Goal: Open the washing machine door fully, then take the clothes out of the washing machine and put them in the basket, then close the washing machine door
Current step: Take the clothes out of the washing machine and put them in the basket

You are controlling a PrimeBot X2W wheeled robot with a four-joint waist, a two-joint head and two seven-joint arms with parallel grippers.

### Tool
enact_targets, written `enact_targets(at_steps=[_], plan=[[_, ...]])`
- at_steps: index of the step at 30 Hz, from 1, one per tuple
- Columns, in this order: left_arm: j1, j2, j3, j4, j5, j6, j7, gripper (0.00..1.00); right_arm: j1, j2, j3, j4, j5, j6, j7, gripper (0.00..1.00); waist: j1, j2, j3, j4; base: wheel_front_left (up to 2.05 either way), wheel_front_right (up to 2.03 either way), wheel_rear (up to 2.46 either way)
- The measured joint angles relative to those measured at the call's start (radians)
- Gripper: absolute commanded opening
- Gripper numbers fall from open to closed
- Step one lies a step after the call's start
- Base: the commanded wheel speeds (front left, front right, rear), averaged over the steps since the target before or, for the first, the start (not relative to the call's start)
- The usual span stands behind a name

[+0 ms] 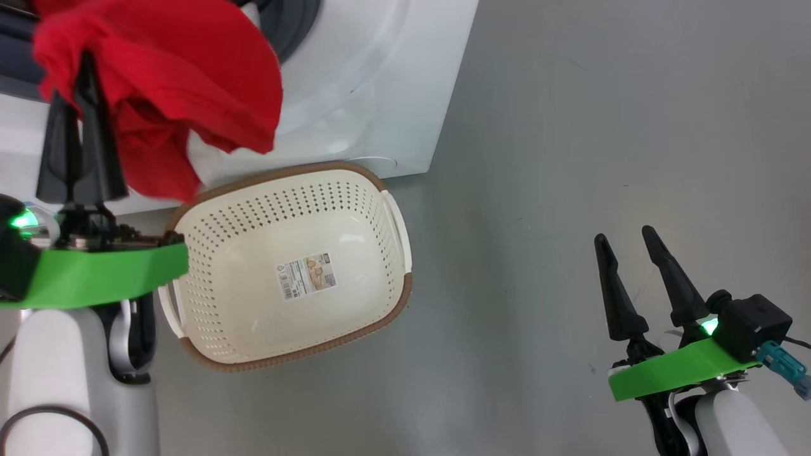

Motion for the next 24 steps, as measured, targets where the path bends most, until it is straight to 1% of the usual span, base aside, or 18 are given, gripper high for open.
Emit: enact_targets(at_steps=[4,10,11,13,24], plan=[[0.005,0.0,-0.006,0.033,-0.009,0.007,0.0,0.0,-0.002,0.001,0.001,-0.001,0.0,0.0,0.0,1.0,0.0,0.0,0.01,-0.004,0.0,0.0,0.0],[0.024,0.0,-0.024,0.096,-0.009,0.007,0.0,0.0,-0.006,0.002,0.001,-0.003,0.0,0.0,0.0,1.0,0.0,0.0,0.032,-0.01,0.0,0.0,0.0],[0.031,0.0,-0.026,0.13,-0.009,0.007,0.0,0.0,-0.02,0.002,0.001,-0.004,0.001,0.0,0.0,1.0,0.0,0.0,0.044,-0.012,0.0,0.0,0.0],[0.033,0.0,-0.027,0.143,-0.009,0.007,0.0,0.0,-0.027,0.003,0.001,-0.007,0.001,0.0,0.0,1.0,0.0,0.0,0.05,-0.014,0.0,0.0,0.0],[0.037,0.0,-0.027,0.321,0.007,0.007,0.0,0.0,-0.071,0.005,0.002,-0.019,0.001,0.0,0.0,1.0,0.0,0.0001,0.138,-0.027,0.0,0.0,0.0]])
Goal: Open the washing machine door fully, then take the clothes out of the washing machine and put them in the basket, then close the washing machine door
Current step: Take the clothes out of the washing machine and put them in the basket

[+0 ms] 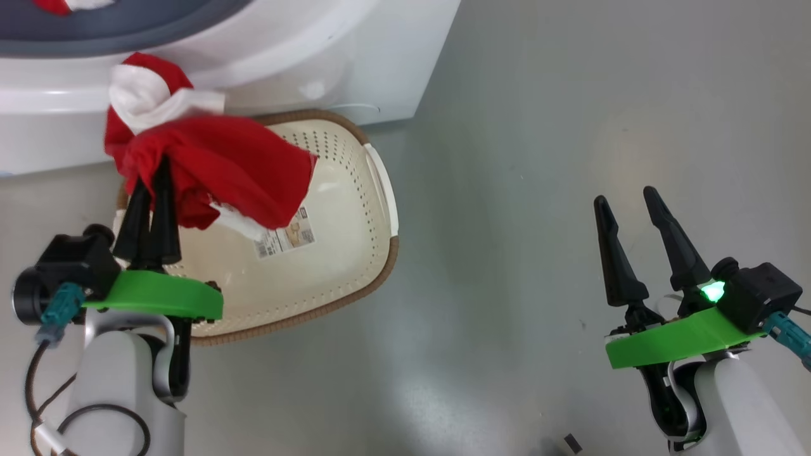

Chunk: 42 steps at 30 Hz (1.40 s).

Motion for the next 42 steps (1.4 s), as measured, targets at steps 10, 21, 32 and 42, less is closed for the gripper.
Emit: enact_targets(at_steps=[10,21,32,42], plan=[[-0.064,0.001,0.019,0.167,0.047,-0.009,0.0,0.0,-0.026,0.001,0.017,-0.006,0.009,0.0,0.0,1.0,0.0,0.0,0.092,-0.017,0.0,0.0,0.0],[-0.168,0.024,0.017,0.374,0.083,-0.01,0.0,0.0,-0.056,0.001,0.035,-0.017,0.04,0.0,0.0,1.0,0.0,0.0,0.187,-0.035,0.0,0.0,0.0],[-0.288,0.048,0.001,0.525,0.106,-0.006,0.0,0.0,-0.092,0.001,0.054,-0.034,0.044,0.0,0.0,1.0,0.0,0.0,0.269,-0.054,0.0,0.0,0.0],[-0.382,0.056,0.008,0.684,0.097,0.01,0.0,0.0,-0.111,0.001,0.061,-0.038,0.044,0.0,0.0,1.0,0.0,0.0,0.321,-0.06,0.0,0.0,0.0]])
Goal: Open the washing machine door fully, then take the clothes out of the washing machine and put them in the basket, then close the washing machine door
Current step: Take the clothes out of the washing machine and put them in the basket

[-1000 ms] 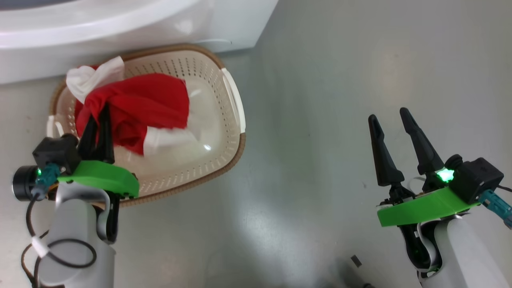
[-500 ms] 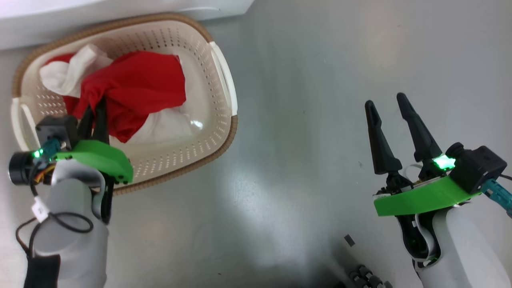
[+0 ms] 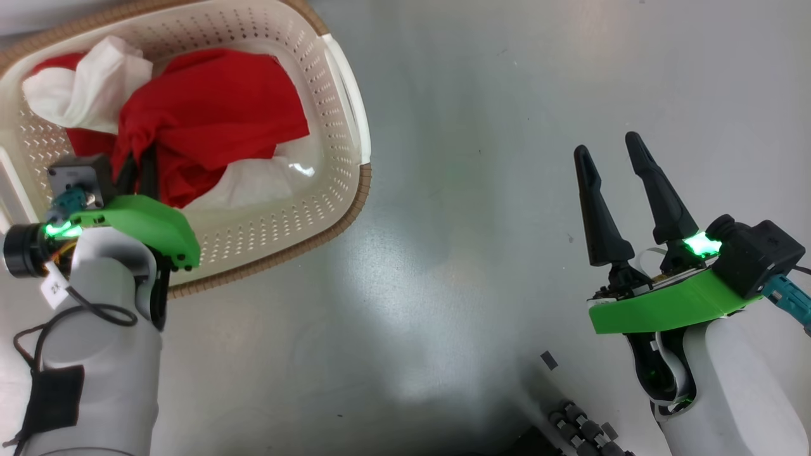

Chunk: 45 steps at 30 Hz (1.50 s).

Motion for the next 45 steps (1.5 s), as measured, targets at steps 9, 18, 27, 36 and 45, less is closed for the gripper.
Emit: enact_targets(at_steps=[9,18,27,36,45], plan=[[-0.02,-0.001,-0.003,0.02,-0.008,0.0,0.0,0.95,-0.002,0.0,0.001,0.002,0.0,0.0,0.0,1.0,0.0,0.0,-0.005,0.003,0.0,0.0,0.0],[0.021,-0.011,0.003,-0.043,-0.04,0.0,0.0,1.0,-0.002,0.0,-0.004,0.017,-0.005,0.0,0.0,1.0,0.0,0.0,-0.063,0.017,0.0,0.0,0.0],[0.116,-0.035,0.007,-0.142,-0.059,-0.011,0.0,1.0,0.003,-0.001,-0.011,0.049,-0.02,0.0,0.0,1.0,0.0,0.0,-0.151,0.04,0.0,0.0,0.0],[0.236,-0.046,0.007,-0.292,-0.069,-0.025,0.0,1.0,0.054,-0.019,-0.024,0.071,-0.046,0.0,0.0,1.0,0.0001,0.0,-0.271,0.074,0.0,0.0,0.0],[0.373,-0.051,-0.005,-0.422,-0.1,-0.028,0.0,1.0,0.129,-0.04,-0.032,0.094,-0.046,0.0,0.0,1.0,0.0,0.0,-0.398,0.111,0.0,0.0,0.0]])
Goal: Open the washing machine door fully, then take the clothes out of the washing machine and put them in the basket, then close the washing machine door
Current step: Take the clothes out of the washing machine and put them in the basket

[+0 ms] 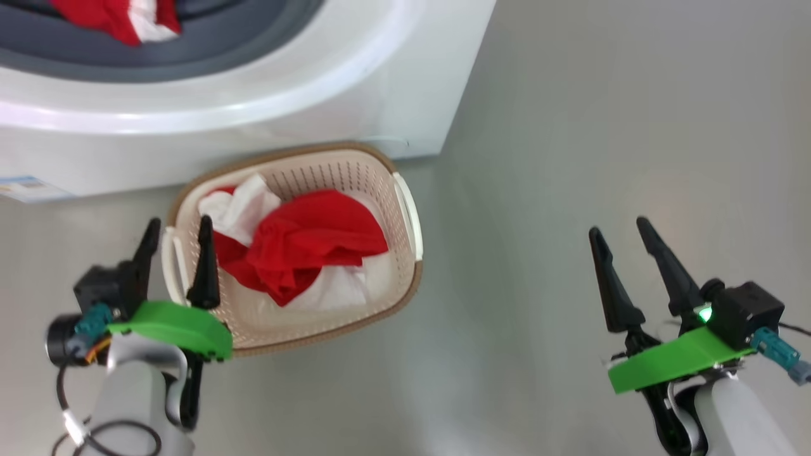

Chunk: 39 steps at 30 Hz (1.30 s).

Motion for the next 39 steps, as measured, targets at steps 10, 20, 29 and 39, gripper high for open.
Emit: enact_targets(at_steps=[10,20,29,39], plan=[[0.155,-0.002,-0.019,-0.135,-0.018,-0.001,0.0,1.0,0.096,-0.009,-0.005,0.017,0.0,0.0,0.0,1.0,0.0,0.0,-0.142,0.034,0.0,0.0,0.0],[0.341,-0.001,-0.02,-0.258,-0.032,-0.001,0.0,1.0,0.218,-0.008,-0.014,0.026,0.0,0.0,0.0,1.0,0.0,0.0,-0.278,0.056,0.0,0.0,0.0],[0.474,0.002,-0.014,-0.326,-0.063,0.002,0.0,1.0,0.285,-0.009,-0.022,0.028,0.0,0.0,0.0,1.0,0.0,0.0,-0.374,0.066,0.0,0.0,0.0],[0.581,0.005,-0.004,-0.393,-0.076,0.02,0.0,1.0,0.345,-0.009,-0.033,0.026,0.0,0.0,0.0,1.0,0.0,0.0,-0.437,0.07,0.0,0.0,0.0]])
